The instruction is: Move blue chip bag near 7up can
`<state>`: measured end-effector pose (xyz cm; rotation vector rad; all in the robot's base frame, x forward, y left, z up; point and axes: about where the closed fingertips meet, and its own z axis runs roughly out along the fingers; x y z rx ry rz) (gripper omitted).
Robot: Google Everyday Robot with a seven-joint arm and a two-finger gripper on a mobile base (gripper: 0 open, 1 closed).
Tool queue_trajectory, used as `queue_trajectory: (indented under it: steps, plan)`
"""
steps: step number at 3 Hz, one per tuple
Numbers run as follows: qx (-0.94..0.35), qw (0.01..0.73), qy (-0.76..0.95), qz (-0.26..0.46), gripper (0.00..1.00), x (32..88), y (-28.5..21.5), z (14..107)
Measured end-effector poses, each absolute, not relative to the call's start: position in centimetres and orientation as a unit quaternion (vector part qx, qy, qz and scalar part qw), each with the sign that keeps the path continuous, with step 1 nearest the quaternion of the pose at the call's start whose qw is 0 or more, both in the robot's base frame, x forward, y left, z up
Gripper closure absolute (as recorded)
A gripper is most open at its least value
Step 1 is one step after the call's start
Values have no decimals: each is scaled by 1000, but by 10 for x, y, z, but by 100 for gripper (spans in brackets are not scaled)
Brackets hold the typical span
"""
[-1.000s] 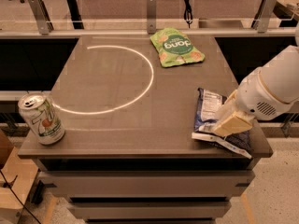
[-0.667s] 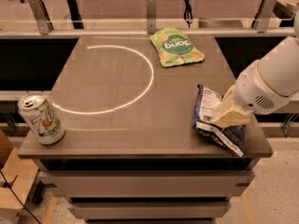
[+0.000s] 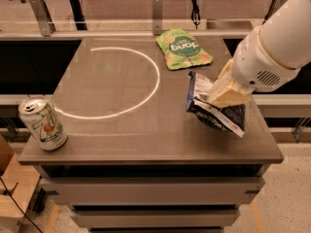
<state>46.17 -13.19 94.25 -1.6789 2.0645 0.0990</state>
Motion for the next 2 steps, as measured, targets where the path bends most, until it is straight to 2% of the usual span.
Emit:
queue_trajectory:
  steps: [1, 2]
  plan:
    - [-613, 237, 753, 36, 100, 462, -132, 943]
    - [-642, 244, 726, 49, 100, 450, -97, 947]
